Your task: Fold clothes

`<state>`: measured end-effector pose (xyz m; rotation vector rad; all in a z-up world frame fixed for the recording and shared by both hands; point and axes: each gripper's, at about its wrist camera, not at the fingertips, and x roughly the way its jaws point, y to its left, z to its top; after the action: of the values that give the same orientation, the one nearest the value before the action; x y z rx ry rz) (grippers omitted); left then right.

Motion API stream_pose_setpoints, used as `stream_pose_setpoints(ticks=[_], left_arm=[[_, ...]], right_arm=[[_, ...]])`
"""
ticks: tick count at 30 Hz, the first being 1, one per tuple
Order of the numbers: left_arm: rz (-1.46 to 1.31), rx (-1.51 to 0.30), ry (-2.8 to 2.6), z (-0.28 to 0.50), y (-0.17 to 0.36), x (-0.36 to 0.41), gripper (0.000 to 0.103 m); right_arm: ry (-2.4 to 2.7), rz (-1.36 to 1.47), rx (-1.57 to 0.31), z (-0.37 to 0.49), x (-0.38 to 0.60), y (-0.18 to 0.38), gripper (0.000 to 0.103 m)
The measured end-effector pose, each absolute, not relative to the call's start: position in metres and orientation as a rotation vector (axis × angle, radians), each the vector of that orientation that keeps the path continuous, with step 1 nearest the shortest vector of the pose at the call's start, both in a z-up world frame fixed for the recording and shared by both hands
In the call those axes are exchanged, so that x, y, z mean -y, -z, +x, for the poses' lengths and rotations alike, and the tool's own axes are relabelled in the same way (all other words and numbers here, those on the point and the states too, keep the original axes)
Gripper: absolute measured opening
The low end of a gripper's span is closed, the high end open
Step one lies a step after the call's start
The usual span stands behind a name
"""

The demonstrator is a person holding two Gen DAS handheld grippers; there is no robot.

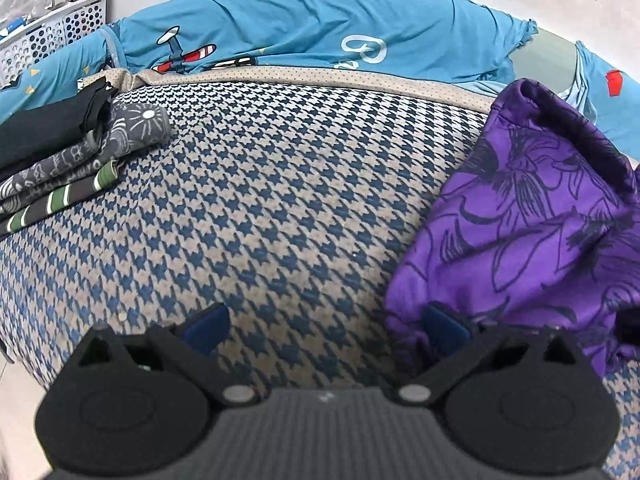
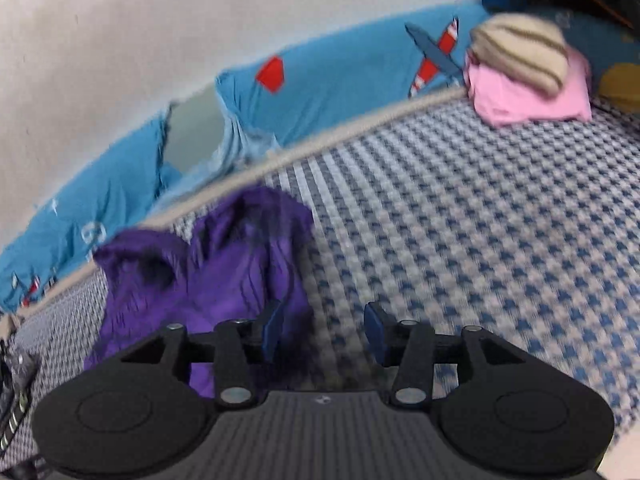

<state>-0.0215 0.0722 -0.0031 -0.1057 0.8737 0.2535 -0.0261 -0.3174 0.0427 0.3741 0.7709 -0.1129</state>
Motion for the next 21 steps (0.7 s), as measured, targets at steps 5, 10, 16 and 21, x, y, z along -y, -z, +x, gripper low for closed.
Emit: stream_pose_setpoints(ticks=[5,10,16,21], left_arm=[[-0.111,-0.875,-0.238,-0.023,0.002,-0.075,0.103],[-0.124,-0.876,-0.230,-0.024,0.000,-0.080,0.103],[-0.128,-0.880,-0.225,-0.025,0.000,-0.084,0.103],[-0.135,-0.883,-0.222,-0.028,0.001,-0.089,0.103]], right_arm=[[0.063,0.243,-0.846,-0.040,0.288,-0.066,0.049],[0.023,0.144,-0.877,-0.060,0.250,-0.113,0.059],[-0.071,0.100,-0.850,-0.099,0.204,-0.172,0.068],[-0.164,0.062,-0.818,-0.134,0.163,-0.217,0.072]])
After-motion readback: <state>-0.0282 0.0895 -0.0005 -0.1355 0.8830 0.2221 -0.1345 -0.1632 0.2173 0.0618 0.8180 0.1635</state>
